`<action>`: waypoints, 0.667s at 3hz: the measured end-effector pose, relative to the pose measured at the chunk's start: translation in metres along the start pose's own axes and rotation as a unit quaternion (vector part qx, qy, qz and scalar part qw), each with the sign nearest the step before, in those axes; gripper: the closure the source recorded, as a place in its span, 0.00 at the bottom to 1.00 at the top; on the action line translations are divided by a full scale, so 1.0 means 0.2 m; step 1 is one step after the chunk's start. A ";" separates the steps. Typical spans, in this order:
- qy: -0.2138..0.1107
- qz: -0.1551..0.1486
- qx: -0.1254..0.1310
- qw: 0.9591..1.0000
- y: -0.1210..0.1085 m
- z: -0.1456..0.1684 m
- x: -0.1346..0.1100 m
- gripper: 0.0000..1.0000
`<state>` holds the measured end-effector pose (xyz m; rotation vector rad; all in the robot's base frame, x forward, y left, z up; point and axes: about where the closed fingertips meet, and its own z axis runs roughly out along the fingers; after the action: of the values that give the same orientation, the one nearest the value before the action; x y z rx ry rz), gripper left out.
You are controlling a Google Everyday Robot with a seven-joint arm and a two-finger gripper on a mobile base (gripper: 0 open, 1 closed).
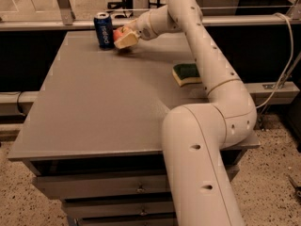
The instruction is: Move apple near pepsi can
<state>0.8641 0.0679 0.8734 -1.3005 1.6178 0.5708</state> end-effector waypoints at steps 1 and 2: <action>0.002 0.004 -0.005 1.000 0.01 0.02 0.01 0.20; 0.004 0.006 -0.009 1.000 0.01 0.02 0.02 0.00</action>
Offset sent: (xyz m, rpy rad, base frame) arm 0.0128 -0.0072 0.0039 -0.0075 0.0232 0.0066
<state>0.8635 0.0709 0.8677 -1.3091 1.6315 0.5895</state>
